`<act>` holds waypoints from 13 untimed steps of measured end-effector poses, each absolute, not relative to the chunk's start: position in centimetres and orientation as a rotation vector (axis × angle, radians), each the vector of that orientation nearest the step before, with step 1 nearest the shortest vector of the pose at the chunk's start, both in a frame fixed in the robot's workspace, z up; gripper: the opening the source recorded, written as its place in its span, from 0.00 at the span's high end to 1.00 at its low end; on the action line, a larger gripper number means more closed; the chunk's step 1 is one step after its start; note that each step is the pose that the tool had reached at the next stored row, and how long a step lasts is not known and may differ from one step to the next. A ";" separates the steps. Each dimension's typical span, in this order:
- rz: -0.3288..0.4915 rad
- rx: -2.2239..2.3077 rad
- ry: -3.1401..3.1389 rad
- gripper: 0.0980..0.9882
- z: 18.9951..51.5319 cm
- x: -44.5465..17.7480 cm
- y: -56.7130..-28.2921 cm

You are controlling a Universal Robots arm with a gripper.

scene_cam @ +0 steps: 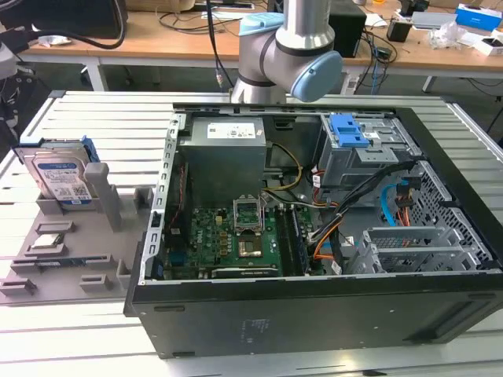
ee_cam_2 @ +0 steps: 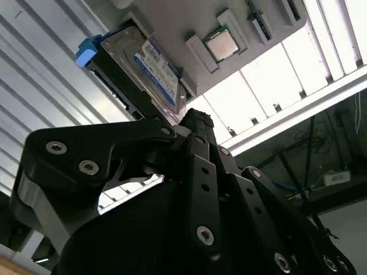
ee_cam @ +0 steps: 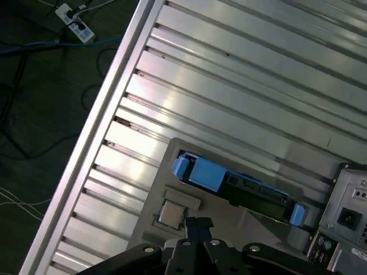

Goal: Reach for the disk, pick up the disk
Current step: 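Pick up the disk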

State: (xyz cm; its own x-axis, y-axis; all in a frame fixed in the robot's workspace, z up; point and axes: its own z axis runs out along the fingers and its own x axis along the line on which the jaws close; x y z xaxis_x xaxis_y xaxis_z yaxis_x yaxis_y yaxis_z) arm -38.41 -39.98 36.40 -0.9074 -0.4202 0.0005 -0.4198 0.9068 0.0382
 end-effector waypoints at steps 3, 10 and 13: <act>-0.058 0.762 -3.037 0.99 36.4 -38.4 -40.0; -0.056 0.995 -2.966 0.99 36.4 -38.4 -40.0; -0.055 1.158 -2.904 0.99 36.4 -38.4 -40.0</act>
